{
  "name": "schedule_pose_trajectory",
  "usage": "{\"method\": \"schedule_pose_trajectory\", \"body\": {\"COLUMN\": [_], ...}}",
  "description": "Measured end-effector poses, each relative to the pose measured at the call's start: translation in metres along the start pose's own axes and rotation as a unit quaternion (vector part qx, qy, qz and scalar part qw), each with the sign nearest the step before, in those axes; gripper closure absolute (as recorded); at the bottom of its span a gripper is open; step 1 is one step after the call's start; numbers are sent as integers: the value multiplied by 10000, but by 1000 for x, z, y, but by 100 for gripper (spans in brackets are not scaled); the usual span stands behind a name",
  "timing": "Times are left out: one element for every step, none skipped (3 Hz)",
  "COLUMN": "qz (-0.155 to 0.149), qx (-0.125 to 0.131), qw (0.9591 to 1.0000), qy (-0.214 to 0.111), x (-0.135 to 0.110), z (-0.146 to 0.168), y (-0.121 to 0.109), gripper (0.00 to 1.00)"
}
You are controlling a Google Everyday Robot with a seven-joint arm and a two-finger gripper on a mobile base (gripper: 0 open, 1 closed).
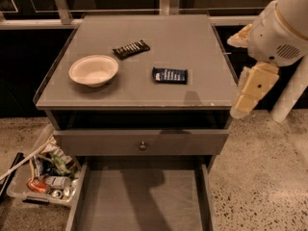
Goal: Place rxbar blueberry into middle drawer
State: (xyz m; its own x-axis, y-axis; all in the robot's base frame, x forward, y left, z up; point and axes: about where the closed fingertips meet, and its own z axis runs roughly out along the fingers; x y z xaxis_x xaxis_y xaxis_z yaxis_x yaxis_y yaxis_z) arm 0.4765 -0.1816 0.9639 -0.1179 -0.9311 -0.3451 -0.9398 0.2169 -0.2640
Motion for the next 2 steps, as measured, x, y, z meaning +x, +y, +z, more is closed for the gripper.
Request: {"method": "schedule_pose_trajectory", "body": {"qz": [-94,-169], "qx": [-109,-188], "qw": [9986,9967], "qy": [-505,-772], "x": [-22,-47], "z": [17,36], "y": [-18,-44], "gripper": [0,0]}}
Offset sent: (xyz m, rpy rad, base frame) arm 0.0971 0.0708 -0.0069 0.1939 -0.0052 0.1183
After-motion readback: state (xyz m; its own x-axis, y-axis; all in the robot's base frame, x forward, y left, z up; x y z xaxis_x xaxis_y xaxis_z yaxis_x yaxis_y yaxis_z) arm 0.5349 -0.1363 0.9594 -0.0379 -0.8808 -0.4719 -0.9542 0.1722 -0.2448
